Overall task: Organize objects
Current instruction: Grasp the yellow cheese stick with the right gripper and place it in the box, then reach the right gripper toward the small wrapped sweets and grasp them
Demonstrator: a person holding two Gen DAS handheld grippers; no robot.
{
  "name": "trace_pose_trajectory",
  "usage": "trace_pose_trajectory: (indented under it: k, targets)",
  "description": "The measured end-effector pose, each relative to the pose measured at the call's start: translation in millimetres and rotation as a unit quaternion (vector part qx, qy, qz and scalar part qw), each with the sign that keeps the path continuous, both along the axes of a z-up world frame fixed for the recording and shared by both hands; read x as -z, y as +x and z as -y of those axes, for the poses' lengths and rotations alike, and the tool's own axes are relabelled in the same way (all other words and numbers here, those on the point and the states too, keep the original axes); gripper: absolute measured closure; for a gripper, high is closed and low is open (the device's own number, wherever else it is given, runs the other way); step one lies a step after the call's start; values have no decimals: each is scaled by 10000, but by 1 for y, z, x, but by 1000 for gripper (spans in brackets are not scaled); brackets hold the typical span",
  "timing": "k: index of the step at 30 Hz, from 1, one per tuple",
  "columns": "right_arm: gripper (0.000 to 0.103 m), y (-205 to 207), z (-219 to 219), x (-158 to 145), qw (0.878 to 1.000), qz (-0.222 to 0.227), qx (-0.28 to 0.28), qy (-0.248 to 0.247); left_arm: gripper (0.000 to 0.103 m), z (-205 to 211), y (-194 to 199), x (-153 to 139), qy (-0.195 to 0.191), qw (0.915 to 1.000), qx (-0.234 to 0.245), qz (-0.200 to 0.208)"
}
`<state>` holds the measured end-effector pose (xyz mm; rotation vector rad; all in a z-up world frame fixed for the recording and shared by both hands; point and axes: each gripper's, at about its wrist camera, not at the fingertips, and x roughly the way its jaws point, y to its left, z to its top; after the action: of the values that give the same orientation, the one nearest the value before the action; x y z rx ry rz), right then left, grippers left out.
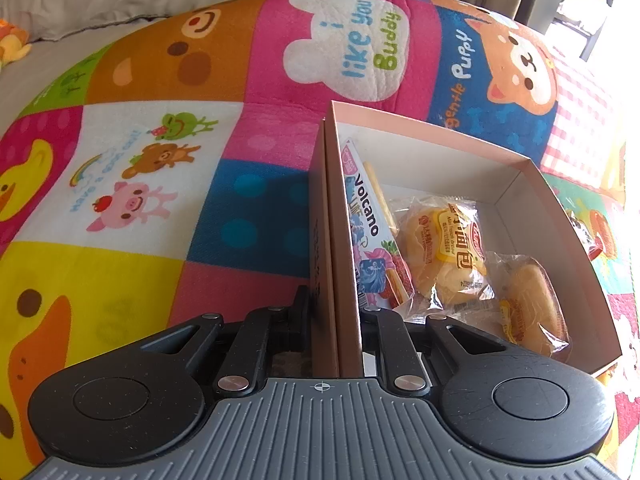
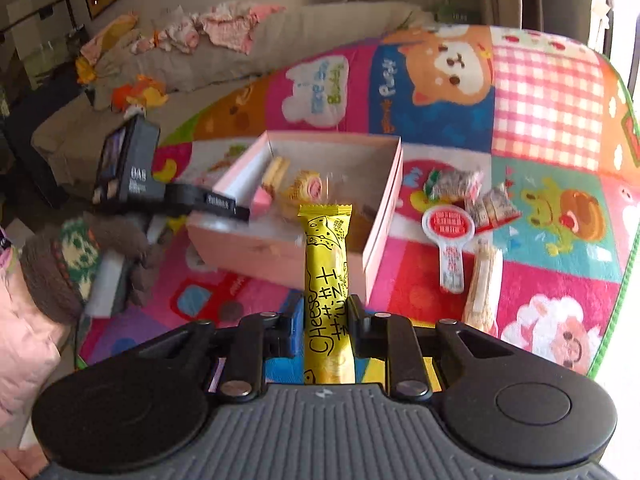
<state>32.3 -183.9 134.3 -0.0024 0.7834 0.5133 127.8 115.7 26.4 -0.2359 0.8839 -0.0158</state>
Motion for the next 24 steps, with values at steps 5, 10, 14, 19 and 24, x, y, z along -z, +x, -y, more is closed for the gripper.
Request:
trace_pose_trajectory:
  k: [5,10,14,19,24]
  targets:
    - [81,58,-18,0,9978,-81,450,476,86,-2,-1,1,-51,10000,13,16]
    - [81,106,-42,30,9951,-312,793,500,85,-3,0,1,-109,9999,29,14]
    - [81,116,-48,47,9950,-232,944,249,85,-4,0,1,-133,9999,39,24]
    - [76,102,-37,47,9954,105,948,45,85,-4,-1,1,-141,9999,34,33]
    - [53,79,-1,43,9900,557,1265,-267,85,-4,-1,2,-168,9998,4,42]
